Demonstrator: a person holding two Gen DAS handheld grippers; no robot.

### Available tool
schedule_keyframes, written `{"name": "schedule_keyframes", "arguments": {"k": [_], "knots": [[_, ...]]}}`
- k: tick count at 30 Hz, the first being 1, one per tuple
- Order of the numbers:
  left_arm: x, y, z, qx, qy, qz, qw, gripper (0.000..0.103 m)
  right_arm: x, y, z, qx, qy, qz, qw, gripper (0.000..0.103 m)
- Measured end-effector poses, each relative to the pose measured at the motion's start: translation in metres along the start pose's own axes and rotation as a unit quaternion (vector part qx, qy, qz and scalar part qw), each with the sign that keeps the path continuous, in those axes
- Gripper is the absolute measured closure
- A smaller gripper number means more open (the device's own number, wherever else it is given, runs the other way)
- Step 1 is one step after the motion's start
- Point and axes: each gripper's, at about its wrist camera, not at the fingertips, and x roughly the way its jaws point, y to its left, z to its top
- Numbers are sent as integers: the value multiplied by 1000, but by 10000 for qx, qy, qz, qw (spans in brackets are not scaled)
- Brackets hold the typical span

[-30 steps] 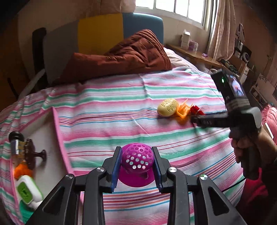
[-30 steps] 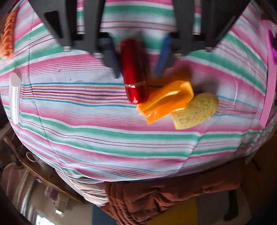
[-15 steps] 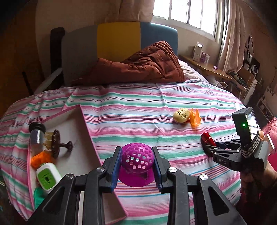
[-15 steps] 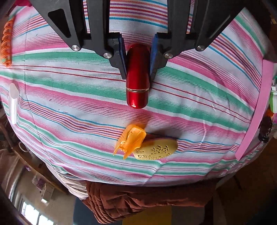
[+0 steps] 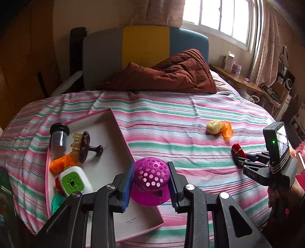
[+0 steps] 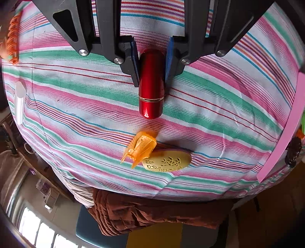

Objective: Organize rigid objects
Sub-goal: 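Carry the purple suction cup over the tray with the left gripper while the right gripper holds the lipstick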

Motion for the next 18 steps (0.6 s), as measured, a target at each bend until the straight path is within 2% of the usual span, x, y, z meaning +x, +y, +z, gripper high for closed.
{"name": "schedule_keyframes", "arguments": {"k": [18], "knots": [[-7, 35, -4, -293, -21, 287, 9992, 70, 1, 6, -2, -184, -124, -117, 9997, 79]]}}
